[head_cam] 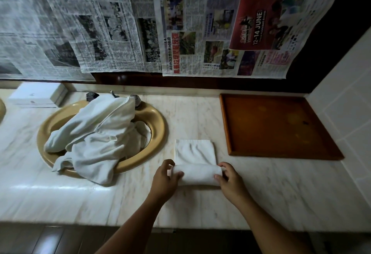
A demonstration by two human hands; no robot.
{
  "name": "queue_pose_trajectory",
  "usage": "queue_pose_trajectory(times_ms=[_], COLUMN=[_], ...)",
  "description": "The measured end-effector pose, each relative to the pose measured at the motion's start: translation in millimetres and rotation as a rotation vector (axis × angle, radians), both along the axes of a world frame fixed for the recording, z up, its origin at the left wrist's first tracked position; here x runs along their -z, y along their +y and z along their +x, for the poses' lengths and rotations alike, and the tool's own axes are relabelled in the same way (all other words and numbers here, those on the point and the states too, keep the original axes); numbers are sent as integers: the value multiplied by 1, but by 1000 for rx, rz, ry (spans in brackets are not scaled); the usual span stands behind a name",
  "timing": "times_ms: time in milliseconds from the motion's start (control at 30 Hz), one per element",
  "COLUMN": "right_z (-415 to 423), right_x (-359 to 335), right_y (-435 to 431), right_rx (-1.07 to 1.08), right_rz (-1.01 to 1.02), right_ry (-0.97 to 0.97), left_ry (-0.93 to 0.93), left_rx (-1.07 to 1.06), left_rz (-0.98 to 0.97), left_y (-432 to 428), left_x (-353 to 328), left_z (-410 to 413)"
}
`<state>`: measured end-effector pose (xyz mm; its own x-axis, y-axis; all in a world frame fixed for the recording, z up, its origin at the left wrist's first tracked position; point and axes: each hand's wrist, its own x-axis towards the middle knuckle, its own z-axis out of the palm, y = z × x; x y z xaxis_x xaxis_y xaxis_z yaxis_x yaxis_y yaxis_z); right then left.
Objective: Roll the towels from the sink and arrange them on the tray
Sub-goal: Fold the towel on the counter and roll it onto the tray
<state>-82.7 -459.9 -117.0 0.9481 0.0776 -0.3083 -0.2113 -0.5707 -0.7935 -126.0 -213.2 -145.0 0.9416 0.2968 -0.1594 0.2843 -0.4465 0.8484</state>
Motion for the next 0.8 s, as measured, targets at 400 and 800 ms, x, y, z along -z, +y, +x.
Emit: queue_pose_trajectory(times_ms=[400, 800], right_z=[22, 33], right_x=[2, 2], right_y=[-1, 10], right_rx=[-35, -15], right_rz=[1, -50], right_ry=[111, 85], left_ry=[-160, -40], left_rx=[-91, -65], left_rz=[2, 140], left_y=[0, 5], left_x=[-8, -12], left_z=[-7, 5])
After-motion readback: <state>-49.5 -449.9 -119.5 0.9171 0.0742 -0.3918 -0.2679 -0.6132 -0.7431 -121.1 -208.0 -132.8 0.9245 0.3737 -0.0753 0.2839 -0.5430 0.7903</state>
